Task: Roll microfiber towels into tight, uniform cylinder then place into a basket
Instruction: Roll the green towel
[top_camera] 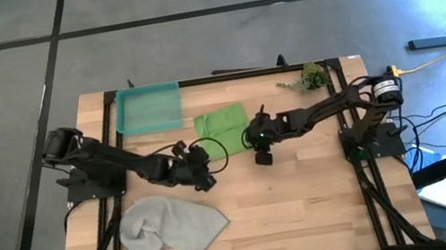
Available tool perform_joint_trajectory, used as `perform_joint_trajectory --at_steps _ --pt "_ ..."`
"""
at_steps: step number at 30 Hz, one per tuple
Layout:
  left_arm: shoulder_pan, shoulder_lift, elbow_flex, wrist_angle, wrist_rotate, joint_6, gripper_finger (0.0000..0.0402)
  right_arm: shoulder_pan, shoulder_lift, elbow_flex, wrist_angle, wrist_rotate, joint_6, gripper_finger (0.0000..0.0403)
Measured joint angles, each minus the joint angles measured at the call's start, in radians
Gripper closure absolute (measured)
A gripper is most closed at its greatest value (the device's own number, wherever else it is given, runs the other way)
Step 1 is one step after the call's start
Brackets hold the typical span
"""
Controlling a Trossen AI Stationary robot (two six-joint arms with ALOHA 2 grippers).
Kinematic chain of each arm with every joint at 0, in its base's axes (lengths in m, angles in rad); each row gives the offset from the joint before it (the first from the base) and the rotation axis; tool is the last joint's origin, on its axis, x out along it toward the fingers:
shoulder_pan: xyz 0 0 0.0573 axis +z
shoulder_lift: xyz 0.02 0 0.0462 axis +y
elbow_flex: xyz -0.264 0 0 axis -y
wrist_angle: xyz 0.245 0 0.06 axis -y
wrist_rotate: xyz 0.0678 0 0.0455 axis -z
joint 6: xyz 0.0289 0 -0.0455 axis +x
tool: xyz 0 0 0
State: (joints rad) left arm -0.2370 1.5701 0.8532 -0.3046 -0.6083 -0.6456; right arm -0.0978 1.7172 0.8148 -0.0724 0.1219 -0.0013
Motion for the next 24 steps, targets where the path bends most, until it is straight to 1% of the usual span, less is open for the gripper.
perform_joint_trajectory --at_steps 2,7,10,13,19,22,24 --pt "0.002 0.012 0.000 0.000 0.001 0.001 0.0319 0.008 -0.001 -0.009 0.003 -0.003 0.001 0.0276" --pt "-0.008 0.015 0.000 0.005 0.005 0.000 0.0319 0.043 -0.002 -0.032 0.005 -0.077 0.050 0.0276" --pt "-0.020 0.015 0.000 0.006 0.005 0.000 0.0319 0.081 -0.003 -0.041 0.003 -0.094 0.085 0.0276" --pt "-0.035 0.015 0.000 0.006 0.007 -0.001 0.0319 0.131 -0.003 -0.042 0.004 -0.096 0.127 0.0276" --pt "-0.072 0.015 0.000 0.007 0.029 -0.002 0.0319 0.232 -0.007 -0.042 0.005 -0.093 0.157 0.0276" --pt "-0.092 0.015 0.000 0.007 0.031 0.001 0.0319 0.265 -0.026 -0.044 0.001 -0.093 0.157 0.0276" --pt "-0.103 0.015 0.000 0.007 0.031 0.001 0.0319 0.280 -0.054 -0.044 0.005 -0.068 0.156 0.0276"
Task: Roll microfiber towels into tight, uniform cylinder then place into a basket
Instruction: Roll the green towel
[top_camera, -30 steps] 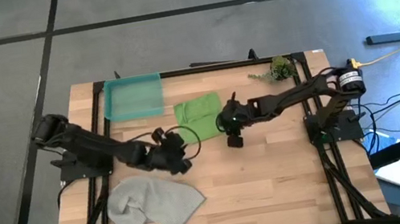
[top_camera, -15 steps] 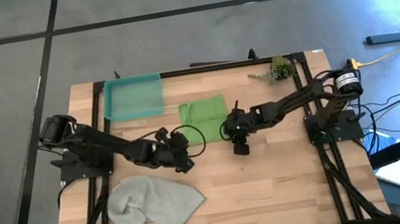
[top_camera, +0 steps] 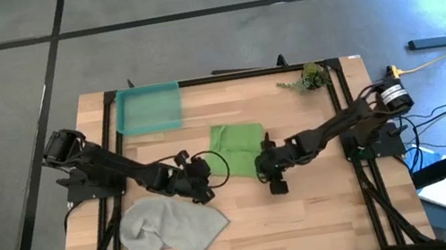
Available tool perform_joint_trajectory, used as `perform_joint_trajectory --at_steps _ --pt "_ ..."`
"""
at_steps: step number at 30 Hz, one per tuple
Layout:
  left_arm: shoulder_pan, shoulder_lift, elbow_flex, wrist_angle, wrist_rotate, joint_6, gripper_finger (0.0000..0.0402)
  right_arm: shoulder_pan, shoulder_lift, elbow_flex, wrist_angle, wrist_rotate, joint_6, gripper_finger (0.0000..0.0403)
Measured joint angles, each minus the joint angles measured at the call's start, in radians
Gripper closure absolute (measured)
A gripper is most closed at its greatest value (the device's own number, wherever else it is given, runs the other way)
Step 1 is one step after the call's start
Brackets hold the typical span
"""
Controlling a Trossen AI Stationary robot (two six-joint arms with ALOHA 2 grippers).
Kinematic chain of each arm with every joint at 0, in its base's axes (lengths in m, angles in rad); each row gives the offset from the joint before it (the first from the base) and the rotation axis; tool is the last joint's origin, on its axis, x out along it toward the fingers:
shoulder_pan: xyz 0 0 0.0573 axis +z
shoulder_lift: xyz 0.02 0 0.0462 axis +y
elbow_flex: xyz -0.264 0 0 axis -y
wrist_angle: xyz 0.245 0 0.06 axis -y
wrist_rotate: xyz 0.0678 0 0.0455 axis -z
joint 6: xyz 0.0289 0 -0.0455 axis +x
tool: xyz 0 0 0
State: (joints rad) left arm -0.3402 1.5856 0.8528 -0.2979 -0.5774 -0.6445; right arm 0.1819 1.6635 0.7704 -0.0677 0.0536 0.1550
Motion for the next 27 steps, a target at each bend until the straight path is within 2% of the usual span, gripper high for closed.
perform_joint_trajectory --at_steps 5,9,13,17,27 --pt "-0.016 0.000 0.000 0.002 0.000 0.033 0.0319 0.010 -0.088 0.000 0.000 0.106 -0.028 0.0276" --pt "-0.013 0.000 0.000 0.033 0.000 0.062 0.0319 0.002 -0.120 0.001 0.005 0.110 -0.081 0.0276" --pt "-0.007 0.048 -0.002 0.111 0.004 0.189 0.0319 -0.006 -0.082 0.001 0.011 0.111 -0.086 0.0276" --pt "-0.002 0.125 -0.001 0.195 0.059 0.324 0.0319 0.002 -0.013 0.001 0.025 0.111 -0.148 0.0276" --pt "0.013 0.161 -0.001 0.201 -0.028 0.385 0.0319 0.005 0.052 0.001 0.042 0.112 -0.159 0.0276"
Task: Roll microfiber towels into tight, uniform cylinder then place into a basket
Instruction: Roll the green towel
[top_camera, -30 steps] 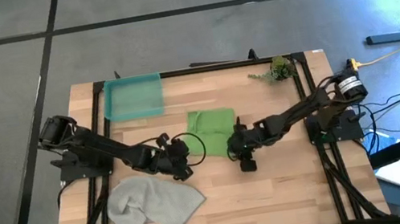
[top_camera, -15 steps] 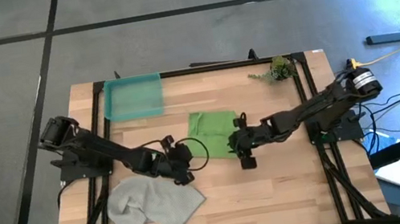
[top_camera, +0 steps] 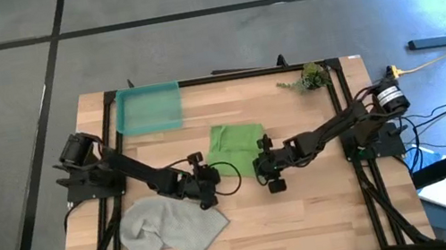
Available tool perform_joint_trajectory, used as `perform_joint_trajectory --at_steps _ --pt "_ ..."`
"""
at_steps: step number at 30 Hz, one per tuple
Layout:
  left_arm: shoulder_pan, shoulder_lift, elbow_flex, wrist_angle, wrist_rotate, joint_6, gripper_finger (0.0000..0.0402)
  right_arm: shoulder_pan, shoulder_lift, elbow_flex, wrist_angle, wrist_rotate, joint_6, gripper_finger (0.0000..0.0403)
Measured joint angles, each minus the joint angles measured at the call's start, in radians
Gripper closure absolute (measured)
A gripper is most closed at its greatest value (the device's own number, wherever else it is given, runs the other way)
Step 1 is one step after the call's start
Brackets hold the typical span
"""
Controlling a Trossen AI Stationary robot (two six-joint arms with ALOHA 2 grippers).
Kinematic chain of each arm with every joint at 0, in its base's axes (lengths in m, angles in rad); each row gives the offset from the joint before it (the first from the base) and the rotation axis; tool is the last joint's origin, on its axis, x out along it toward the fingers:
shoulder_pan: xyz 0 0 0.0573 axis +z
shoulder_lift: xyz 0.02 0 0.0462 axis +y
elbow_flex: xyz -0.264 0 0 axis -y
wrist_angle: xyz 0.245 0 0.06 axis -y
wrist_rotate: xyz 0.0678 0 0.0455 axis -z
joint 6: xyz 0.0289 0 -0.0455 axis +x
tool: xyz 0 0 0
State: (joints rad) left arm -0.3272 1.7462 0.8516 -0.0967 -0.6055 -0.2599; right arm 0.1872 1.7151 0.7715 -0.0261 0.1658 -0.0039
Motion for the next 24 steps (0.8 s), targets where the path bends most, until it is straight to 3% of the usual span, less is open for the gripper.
perform_joint_trajectory --at_steps 13,24 --pt "0.013 0.000 0.000 -0.004 0.022 0.009 0.0319 -0.001 0.010 0.000 0.001 0.000 -0.010 0.0274" --pt "0.014 0.000 0.000 -0.016 0.023 0.009 0.0319 -0.002 0.009 0.001 0.013 0.000 -0.027 0.0206"
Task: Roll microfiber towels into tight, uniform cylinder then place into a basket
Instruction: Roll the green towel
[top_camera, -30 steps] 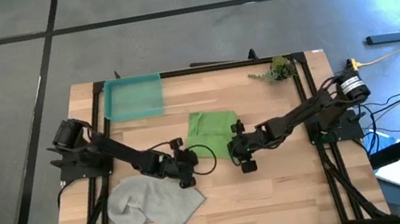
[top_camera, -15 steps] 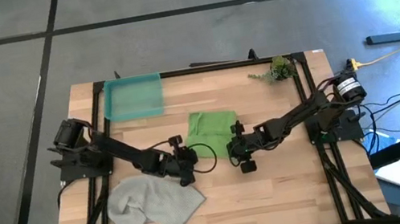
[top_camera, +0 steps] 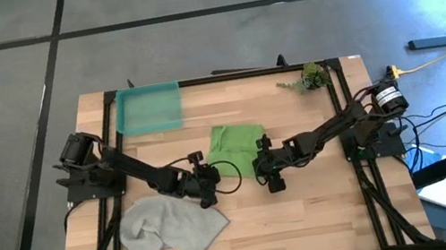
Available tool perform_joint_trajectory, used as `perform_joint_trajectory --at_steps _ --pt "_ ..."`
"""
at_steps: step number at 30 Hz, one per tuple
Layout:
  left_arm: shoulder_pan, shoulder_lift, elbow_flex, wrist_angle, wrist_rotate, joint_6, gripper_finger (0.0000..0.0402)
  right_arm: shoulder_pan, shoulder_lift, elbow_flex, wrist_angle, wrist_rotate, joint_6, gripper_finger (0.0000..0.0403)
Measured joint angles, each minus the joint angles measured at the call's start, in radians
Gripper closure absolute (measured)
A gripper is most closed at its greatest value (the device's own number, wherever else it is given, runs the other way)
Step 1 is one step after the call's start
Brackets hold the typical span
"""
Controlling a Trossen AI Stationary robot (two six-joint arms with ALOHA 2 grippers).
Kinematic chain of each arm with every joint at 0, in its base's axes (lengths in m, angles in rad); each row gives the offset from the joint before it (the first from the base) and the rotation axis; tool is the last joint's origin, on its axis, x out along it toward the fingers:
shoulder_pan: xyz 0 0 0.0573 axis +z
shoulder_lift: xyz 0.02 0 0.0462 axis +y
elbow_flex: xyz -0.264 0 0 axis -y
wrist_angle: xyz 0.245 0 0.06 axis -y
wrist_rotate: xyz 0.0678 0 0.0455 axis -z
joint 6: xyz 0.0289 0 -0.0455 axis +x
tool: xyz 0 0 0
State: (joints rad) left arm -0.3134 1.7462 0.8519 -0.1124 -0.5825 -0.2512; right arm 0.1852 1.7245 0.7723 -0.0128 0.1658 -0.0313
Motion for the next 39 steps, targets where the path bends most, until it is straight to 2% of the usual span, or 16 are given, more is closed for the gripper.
perform_joint_trajectory --at_steps 11,19,22,25,30,37,39 --pt "0.024 0.051 0.001 -0.030 0.008 0.000 0.0319 0.000 -0.001 0.000 0.000 0.000 0.001 0.0192" --pt "0.054 0.075 0.005 -0.018 0.077 -0.001 0.0320 0.000 -0.002 0.000 -0.005 -0.001 0.009 0.0192" --pt "0.061 0.076 0.005 -0.022 0.091 0.000 0.0338 0.000 -0.002 0.000 -0.006 -0.001 0.033 0.0192" --pt "0.062 0.077 0.005 -0.022 0.110 0.010 0.0383 0.000 -0.002 0.000 -0.007 -0.001 0.038 0.0198" --pt "0.063 0.068 0.004 -0.027 0.125 0.019 0.0398 0.000 -0.002 0.000 -0.008 -0.002 0.071 0.0244" --pt "0.067 0.007 -0.003 -0.055 0.157 0.026 0.0400 0.000 -0.002 0.000 -0.015 -0.002 0.082 0.0375" --pt "0.076 -0.015 -0.003 -0.052 0.183 0.024 0.0400 0.000 -0.002 0.000 -0.017 -0.009 0.082 0.0391"
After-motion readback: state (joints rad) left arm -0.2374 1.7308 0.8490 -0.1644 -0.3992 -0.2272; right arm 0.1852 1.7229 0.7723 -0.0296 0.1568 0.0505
